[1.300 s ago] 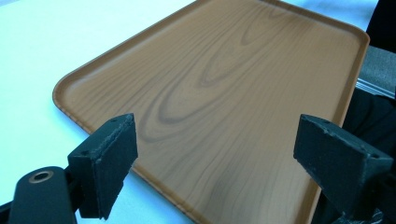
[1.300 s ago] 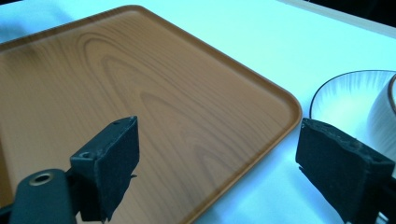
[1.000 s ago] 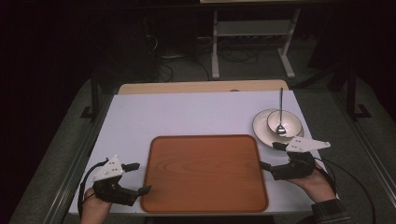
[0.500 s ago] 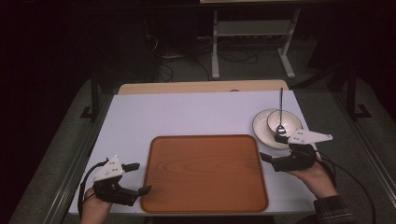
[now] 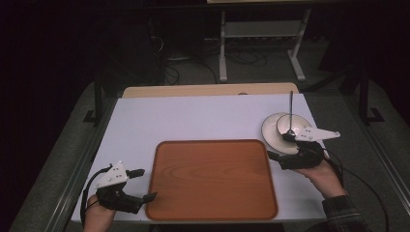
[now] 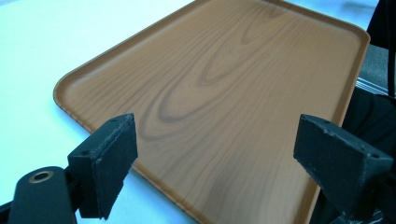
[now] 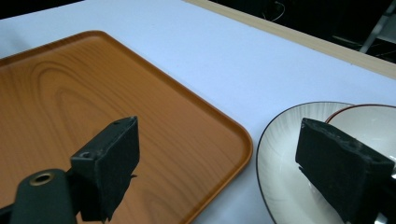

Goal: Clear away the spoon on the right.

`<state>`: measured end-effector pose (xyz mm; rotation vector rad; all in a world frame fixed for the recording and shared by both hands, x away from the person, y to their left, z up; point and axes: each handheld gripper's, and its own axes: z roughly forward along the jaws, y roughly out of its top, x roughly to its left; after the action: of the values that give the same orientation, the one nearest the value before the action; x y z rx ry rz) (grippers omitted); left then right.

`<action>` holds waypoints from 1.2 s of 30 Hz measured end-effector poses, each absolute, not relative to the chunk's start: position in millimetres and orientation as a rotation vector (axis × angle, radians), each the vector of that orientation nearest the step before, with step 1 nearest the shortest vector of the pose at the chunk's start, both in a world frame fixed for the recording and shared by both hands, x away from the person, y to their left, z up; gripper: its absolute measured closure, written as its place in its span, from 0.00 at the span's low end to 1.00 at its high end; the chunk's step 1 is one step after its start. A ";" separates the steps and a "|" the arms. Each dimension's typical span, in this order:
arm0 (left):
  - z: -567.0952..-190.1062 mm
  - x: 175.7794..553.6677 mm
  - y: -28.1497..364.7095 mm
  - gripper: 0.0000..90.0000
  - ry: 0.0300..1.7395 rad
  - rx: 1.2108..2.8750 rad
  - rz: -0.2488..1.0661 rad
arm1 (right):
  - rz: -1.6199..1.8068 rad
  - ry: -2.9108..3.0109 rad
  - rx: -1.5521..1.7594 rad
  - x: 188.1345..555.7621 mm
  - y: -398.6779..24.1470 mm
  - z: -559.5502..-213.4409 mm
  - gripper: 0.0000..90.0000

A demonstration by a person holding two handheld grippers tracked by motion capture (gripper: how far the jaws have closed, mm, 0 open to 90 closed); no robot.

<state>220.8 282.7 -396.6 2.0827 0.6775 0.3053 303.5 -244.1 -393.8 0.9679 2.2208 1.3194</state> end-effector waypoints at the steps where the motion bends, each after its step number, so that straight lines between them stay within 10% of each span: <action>1: -396.6 220.8 282.7 0.14 0.677 2.083 0.305 | 1.319 2.221 0.968 303.5 -244.1 -393.8 0.14; 28: -396.8 220.7 283.7 0.14 0.681 2.079 0.303 | 1.323 2.203 0.994 351.1 -239.8 -381.1 0.16; 36: -397.1 221.0 283.7 0.14 0.683 2.077 0.303 | 1.321 2.210 1.025 367.0 -241.7 -374.0 0.30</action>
<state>221.0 283.7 -397.1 2.0766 0.6832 0.3027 367.0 -241.7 -374.0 1.0247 2.2105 1.3206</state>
